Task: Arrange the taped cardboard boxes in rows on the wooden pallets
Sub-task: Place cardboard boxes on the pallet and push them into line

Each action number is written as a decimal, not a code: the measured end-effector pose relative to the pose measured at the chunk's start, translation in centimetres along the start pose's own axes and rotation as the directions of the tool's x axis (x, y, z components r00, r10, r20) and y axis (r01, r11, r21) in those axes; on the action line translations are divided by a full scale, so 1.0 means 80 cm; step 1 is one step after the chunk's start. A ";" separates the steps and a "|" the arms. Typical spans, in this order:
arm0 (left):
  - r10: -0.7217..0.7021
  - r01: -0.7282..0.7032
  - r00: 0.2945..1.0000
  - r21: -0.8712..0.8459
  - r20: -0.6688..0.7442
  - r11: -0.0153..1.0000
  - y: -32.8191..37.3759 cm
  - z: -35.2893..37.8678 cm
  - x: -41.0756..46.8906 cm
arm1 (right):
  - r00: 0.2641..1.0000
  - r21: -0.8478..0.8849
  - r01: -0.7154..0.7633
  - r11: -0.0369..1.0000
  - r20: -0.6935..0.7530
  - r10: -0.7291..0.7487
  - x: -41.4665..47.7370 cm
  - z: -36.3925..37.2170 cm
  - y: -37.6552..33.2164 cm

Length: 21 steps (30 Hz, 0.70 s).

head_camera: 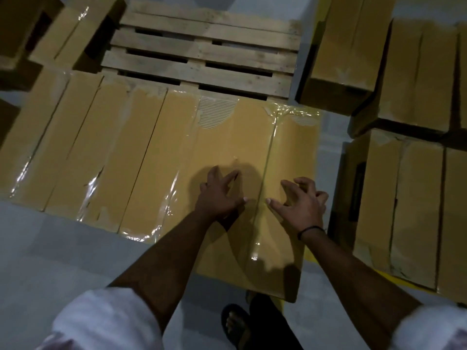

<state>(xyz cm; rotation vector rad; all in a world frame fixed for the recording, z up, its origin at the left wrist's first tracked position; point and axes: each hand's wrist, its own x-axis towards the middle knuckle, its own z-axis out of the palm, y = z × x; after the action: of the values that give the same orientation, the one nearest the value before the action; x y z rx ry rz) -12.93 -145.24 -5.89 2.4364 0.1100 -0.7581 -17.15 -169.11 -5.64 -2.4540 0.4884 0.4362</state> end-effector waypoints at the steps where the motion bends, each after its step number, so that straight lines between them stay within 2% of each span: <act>1: 0.004 -0.004 1.000 0.005 0.008 1.000 -0.001 -0.001 0.006 | 1.000 0.019 -0.012 1.000 0.006 0.012 0.005 0.004 0.001; 9: -0.008 0.004 0.996 0.049 0.086 0.999 -0.018 0.000 0.035 | 0.997 0.052 -0.046 0.998 0.065 0.043 0.044 0.024 0.011; 15: 0.077 -0.113 0.985 0.247 0.151 0.962 -0.048 0.022 0.029 | 0.986 -0.017 0.001 1.000 0.165 0.002 0.036 0.054 0.038; 21: 0.081 -0.157 0.976 0.389 0.204 0.908 -0.048 0.027 0.017 | 0.975 -0.124 0.036 0.992 0.224 -0.008 0.026 0.054 0.030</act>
<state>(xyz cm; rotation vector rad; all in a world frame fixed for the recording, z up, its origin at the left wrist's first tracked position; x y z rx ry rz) -13.80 -143.39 -10.04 2.7076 -0.2962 -1.0286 -17.19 -168.80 -11.01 -2.4887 0.3475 0.7441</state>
